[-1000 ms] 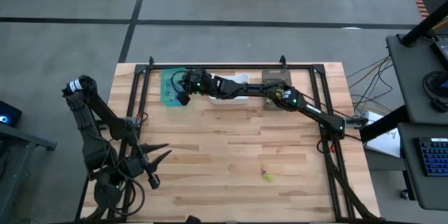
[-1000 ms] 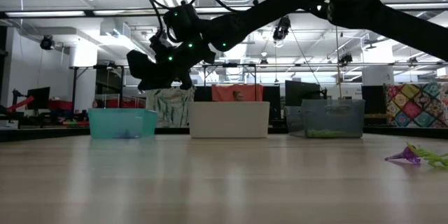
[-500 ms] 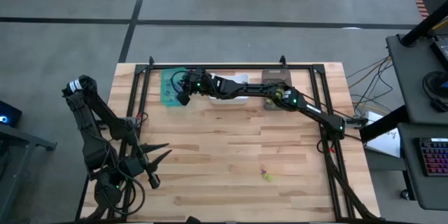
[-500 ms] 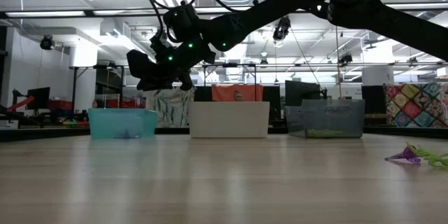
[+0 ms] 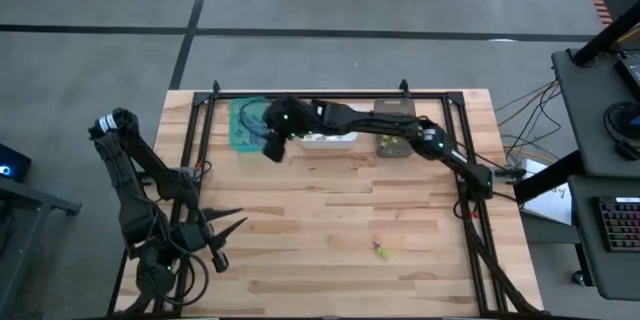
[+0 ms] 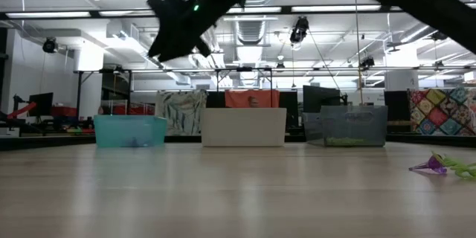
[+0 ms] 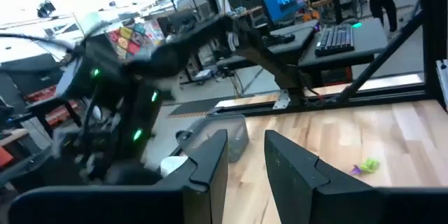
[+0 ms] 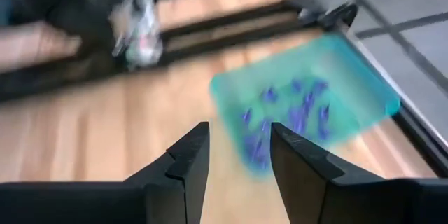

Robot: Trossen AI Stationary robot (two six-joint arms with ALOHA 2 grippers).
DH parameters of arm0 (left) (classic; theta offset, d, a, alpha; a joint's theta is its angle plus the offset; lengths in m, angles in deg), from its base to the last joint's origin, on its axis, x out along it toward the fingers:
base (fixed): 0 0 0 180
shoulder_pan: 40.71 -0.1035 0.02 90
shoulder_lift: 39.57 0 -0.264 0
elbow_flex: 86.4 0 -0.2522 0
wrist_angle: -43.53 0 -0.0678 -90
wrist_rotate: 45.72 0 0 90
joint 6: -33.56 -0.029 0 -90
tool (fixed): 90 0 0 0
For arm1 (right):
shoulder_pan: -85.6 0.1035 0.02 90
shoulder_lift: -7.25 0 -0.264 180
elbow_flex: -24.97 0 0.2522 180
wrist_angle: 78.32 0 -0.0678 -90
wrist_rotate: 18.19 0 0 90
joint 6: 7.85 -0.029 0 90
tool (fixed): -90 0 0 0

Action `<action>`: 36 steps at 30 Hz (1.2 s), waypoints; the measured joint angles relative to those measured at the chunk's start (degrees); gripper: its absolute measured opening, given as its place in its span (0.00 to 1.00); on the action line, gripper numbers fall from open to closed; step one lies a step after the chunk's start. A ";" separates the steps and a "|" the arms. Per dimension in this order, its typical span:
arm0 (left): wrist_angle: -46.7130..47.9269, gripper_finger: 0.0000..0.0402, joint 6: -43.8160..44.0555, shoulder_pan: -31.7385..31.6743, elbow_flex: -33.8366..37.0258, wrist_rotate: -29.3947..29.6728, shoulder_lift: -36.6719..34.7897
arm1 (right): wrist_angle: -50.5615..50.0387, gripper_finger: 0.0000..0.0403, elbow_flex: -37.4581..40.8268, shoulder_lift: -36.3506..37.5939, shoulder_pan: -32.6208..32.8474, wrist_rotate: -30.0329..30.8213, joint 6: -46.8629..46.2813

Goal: Sort Halloween decoration
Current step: Put the purple witch toy into the light blue bin

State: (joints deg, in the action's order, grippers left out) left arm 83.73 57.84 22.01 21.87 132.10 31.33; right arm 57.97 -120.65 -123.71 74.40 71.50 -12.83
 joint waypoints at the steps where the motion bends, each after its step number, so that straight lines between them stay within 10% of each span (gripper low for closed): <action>1: 0.00 0.19 0.45 -0.02 0.00 -0.16 0.34 | -3.92 0.34 0.18 1.40 0.80 0.22 0.79; 9: -0.77 0.19 5.51 -0.80 0.03 -0.35 4.10 | -24.79 0.30 1.69 9.44 8.71 3.13 2.56; 22: -7.36 0.19 6.62 -4.23 -0.39 -7.23 9.47 | -21.01 0.26 22.02 22.81 27.56 20.09 -3.25; 36: -19.60 0.19 -3.03 -13.90 -0.44 -25.33 15.28 | -15.54 0.24 48.37 39.60 42.10 21.98 -18.78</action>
State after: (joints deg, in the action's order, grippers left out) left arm 64.13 54.80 8.11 21.43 106.78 46.61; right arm 42.43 -72.28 -84.11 116.50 93.48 -31.61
